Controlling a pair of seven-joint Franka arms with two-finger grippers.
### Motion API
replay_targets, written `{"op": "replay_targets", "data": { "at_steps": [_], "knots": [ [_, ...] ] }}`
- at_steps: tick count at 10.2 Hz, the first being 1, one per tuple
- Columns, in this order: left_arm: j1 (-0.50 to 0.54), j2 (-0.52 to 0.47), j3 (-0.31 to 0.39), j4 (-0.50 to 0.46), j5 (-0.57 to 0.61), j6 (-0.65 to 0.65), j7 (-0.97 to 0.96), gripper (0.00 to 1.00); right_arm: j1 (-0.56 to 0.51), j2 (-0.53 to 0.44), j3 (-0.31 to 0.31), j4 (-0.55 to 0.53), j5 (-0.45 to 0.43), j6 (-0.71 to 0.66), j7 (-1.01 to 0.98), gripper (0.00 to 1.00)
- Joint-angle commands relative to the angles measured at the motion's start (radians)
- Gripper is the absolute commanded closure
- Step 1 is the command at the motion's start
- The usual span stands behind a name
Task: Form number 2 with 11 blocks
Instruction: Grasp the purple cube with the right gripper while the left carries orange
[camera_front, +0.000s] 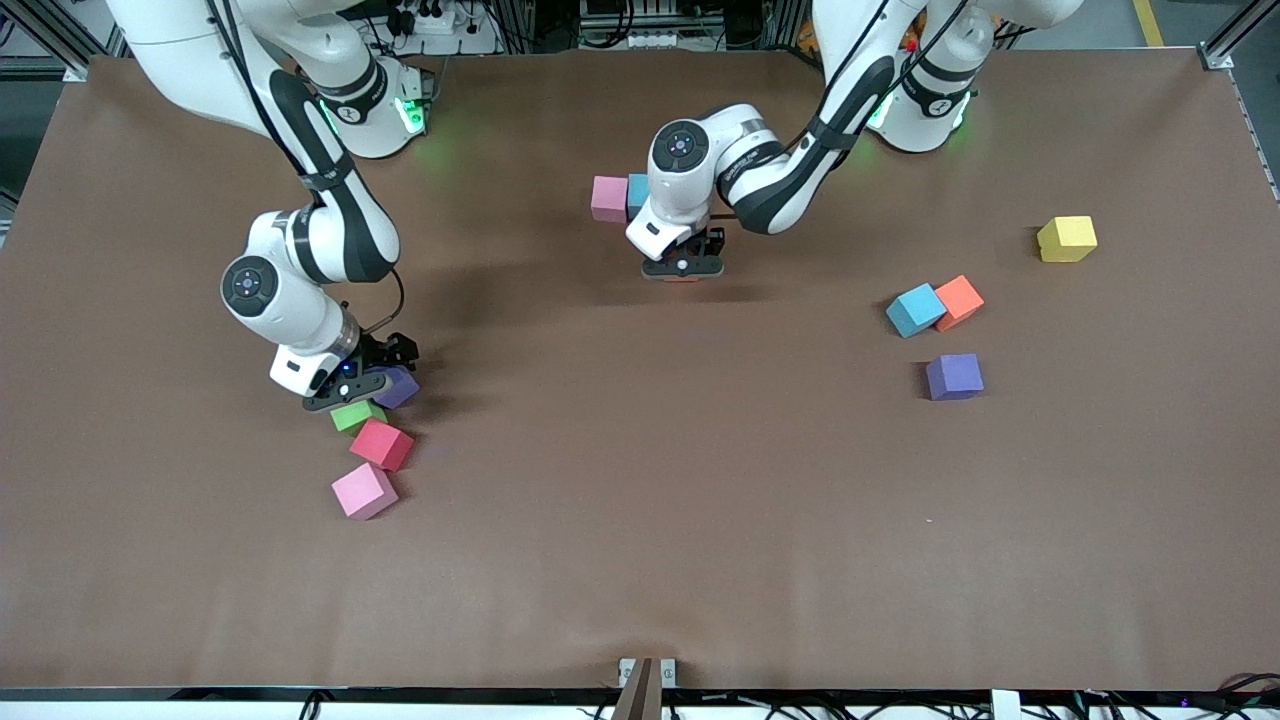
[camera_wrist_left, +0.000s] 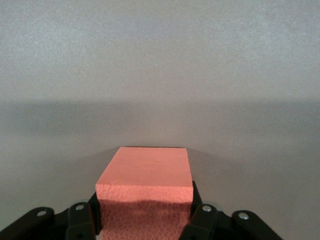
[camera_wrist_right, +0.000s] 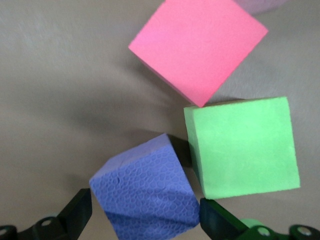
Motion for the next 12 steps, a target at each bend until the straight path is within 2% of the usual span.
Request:
{"op": "replay_targets", "data": {
  "at_steps": [1, 6, 9, 11, 12],
  "knots": [
    [0.006, -0.009, -0.006, -0.001, 0.024, 0.013, -0.042, 0.00, -0.003, 0.040, 0.014, 0.070, 0.060, -0.006, -0.003, 0.00],
    [0.020, -0.121, -0.014, 0.000, 0.019, 0.012, -0.119, 0.00, 0.068, 0.040, 0.017, 0.073, 0.319, -0.029, 0.048, 0.00],
    [0.031, -0.186, -0.012, 0.000, 0.018, 0.004, -0.154, 0.00, 0.086, 0.040, 0.017, 0.073, 0.344, -0.026, 0.065, 0.00],
    [0.070, -0.229, -0.012, 0.000, 0.018, 0.001, -0.156, 0.00, 0.124, 0.041, 0.017, 0.078, 0.407, -0.017, 0.082, 0.00],
    [0.104, -0.245, -0.010, 0.000, 0.018, -0.001, -0.148, 0.00, 0.131, 0.047, 0.017, 0.102, 0.407, -0.023, 0.097, 0.08]
  ]
}}
